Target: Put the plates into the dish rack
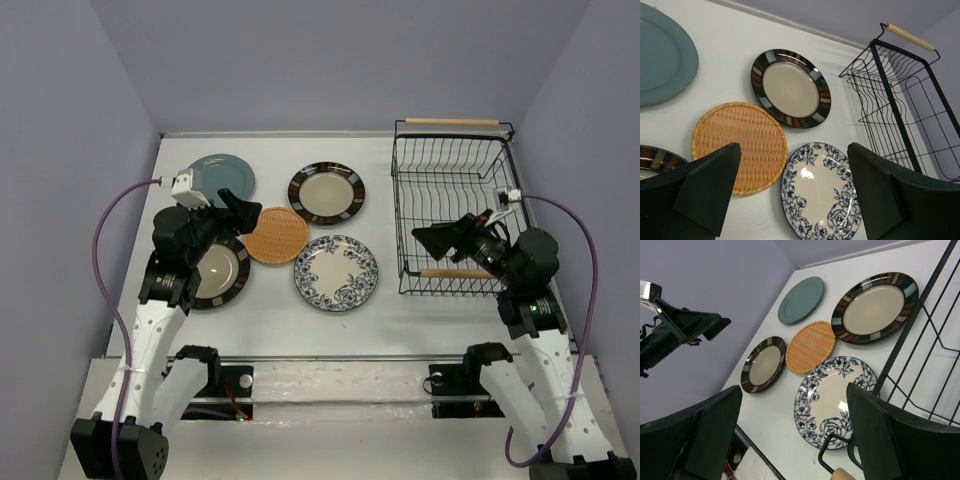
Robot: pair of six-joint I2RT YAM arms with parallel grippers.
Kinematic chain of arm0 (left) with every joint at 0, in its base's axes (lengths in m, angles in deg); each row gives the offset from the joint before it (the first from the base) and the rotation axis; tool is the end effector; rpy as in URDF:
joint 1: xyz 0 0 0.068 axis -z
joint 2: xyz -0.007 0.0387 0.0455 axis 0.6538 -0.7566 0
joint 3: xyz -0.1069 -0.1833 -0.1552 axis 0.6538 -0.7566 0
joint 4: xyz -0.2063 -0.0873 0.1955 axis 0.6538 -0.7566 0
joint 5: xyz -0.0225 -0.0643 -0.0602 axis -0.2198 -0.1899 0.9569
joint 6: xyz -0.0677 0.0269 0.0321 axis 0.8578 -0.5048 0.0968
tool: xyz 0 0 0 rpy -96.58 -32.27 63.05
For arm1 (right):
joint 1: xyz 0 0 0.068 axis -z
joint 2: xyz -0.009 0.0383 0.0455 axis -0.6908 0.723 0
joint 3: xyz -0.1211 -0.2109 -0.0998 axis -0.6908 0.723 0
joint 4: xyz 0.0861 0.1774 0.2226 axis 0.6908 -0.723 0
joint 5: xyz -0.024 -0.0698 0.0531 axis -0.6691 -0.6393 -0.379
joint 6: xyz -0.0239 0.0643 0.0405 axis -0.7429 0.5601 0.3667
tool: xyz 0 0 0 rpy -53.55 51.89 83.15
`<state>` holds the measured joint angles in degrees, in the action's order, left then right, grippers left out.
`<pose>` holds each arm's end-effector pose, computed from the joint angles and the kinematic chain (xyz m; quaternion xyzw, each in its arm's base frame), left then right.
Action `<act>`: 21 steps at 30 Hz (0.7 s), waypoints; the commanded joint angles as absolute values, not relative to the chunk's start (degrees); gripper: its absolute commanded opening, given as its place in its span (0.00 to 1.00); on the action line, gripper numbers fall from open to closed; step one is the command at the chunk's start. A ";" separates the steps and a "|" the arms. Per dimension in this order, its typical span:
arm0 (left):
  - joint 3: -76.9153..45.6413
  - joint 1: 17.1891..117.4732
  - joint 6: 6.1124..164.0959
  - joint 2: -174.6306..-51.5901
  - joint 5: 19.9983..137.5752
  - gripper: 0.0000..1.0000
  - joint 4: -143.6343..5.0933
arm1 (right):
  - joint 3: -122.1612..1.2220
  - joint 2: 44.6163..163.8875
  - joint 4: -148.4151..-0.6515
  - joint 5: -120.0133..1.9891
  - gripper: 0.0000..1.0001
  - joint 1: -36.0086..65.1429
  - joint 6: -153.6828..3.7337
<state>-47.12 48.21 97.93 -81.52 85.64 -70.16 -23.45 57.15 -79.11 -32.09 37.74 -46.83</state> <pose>0.2583 -0.0515 0.3289 -0.0151 0.7183 -0.2796 0.6370 0.2121 0.0612 0.3368 -0.0325 0.7091 0.4326 0.5558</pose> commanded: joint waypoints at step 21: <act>-13.58 55.33 106.14 -136.65 91.19 0.98 -62.30 | -21.57 56.13 -75.34 -28.34 0.90 38.07 -48.74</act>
